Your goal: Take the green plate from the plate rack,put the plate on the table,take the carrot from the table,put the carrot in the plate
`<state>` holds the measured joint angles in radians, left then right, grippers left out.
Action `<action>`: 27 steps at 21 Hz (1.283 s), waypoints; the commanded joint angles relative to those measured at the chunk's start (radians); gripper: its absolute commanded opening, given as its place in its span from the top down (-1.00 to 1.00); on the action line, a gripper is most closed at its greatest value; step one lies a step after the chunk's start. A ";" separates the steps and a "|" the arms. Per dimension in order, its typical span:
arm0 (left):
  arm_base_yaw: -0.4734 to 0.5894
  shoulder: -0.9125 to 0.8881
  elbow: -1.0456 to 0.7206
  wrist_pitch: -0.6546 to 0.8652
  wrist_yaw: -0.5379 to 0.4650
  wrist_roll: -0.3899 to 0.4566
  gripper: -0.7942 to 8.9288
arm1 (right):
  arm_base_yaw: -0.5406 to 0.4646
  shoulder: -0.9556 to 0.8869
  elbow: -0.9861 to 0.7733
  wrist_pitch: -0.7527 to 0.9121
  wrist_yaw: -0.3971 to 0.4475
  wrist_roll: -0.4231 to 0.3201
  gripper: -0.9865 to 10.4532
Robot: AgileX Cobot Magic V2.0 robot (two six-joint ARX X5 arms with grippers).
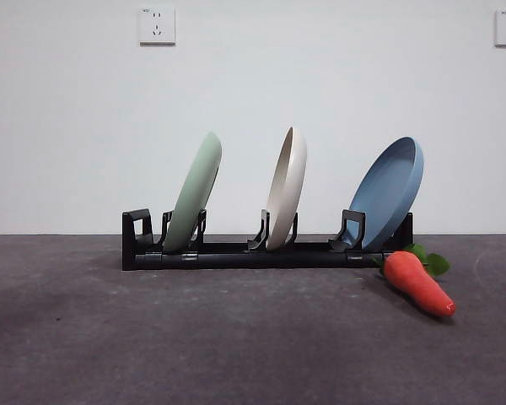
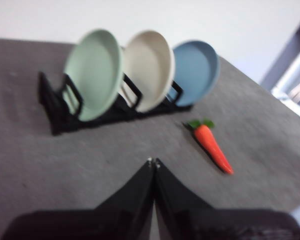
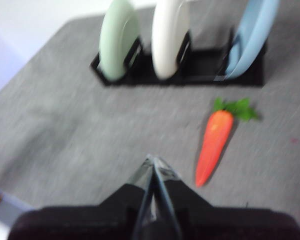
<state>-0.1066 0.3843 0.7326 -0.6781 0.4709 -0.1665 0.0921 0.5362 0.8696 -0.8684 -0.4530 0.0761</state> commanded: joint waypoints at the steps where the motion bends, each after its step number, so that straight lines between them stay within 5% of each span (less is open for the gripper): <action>1: 0.003 0.026 0.038 -0.054 0.039 0.053 0.85 | 0.002 0.034 0.042 -0.088 -0.029 -0.064 0.85; 8: 0.002 0.045 0.080 -0.179 0.062 0.087 0.77 | 0.002 0.069 0.063 -0.215 -0.042 -0.105 0.72; 11: 0.002 0.045 0.081 -0.203 0.061 0.082 -0.26 | 0.002 0.069 0.063 -0.216 -0.042 -0.104 -0.05; 12: 0.002 0.045 0.081 -0.203 0.063 0.082 -0.33 | 0.002 0.069 0.063 -0.216 -0.042 -0.104 -0.17; 19: 0.002 0.083 0.094 -0.122 0.063 0.082 -0.33 | 0.002 0.077 0.063 -0.217 -0.042 -0.104 -0.17; 27: -0.087 0.411 0.134 0.194 0.058 0.082 -0.33 | 0.002 0.118 0.063 -0.217 -0.042 -0.104 -0.17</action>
<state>-0.1909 0.7803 0.8646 -0.4988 0.5301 -0.0937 0.0921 0.6540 0.9295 -1.0882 -0.4950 -0.0204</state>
